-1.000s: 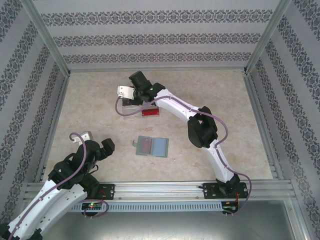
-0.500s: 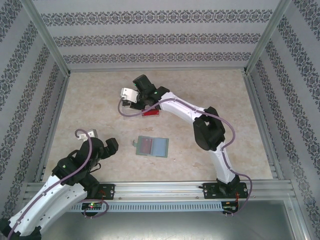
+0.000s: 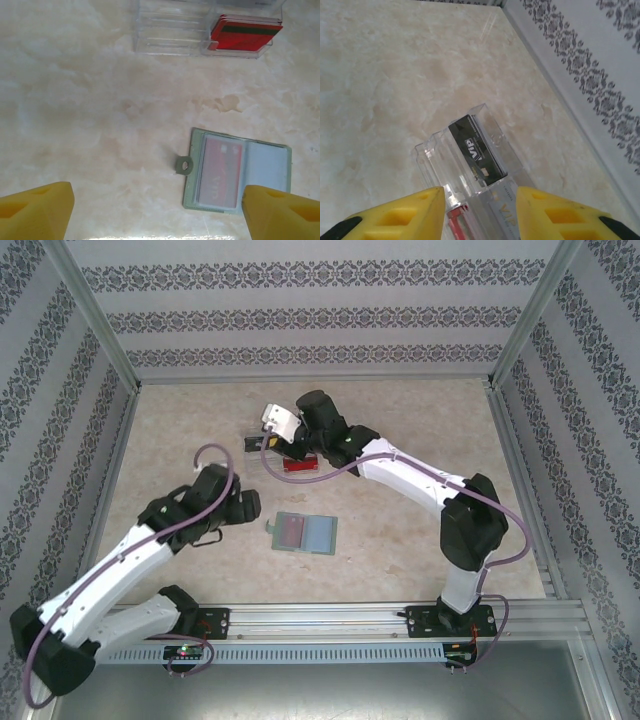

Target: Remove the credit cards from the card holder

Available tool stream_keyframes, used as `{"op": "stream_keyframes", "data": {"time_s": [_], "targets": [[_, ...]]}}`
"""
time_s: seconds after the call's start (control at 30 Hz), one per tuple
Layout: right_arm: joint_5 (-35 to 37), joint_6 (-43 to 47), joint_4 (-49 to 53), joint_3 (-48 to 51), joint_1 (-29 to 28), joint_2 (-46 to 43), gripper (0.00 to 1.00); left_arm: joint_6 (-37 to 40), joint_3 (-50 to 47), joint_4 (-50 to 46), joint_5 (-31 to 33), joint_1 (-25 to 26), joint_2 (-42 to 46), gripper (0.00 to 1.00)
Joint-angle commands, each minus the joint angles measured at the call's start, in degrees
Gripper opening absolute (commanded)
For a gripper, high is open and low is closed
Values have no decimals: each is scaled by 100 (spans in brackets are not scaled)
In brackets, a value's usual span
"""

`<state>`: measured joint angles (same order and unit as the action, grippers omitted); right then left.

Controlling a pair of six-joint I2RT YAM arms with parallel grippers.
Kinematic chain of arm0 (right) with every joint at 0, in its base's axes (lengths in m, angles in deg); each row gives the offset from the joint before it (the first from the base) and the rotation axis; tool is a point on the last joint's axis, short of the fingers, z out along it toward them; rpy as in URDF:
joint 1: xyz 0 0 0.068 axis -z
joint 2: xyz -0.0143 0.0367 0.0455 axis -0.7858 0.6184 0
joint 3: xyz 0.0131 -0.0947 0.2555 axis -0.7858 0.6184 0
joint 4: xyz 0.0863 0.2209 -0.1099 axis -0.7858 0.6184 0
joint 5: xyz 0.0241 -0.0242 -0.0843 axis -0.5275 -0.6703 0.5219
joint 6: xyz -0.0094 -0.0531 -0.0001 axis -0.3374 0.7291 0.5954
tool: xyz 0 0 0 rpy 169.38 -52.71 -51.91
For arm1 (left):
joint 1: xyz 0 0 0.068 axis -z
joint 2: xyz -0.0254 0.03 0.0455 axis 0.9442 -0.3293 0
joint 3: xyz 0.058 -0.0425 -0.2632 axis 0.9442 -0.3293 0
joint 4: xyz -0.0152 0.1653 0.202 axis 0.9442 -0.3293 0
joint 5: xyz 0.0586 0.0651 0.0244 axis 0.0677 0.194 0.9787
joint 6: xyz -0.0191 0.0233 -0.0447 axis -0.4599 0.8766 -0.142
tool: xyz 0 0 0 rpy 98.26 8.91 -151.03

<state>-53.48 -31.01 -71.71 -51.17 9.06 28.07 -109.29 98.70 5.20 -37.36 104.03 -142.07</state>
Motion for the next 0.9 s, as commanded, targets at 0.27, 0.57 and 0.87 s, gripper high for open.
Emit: {"op": "stream_keyframes", "data": {"time_s": [0.27, 0.57, 0.87], "targets": [[474, -2690, -1016, 2525, 239, -2319, 53, 2808, 3274, -1540, 16, -447, -2647, 80], [600, -3373, -1032, 4832, 254, -4809, 72, 4055, 4452, -1541, -138, -724, -4458, 54], [540, -3777, -1346, 5694, 258, -5887, 98, 5028, 4835, -954, 550, -766, -5165, 54]]}}
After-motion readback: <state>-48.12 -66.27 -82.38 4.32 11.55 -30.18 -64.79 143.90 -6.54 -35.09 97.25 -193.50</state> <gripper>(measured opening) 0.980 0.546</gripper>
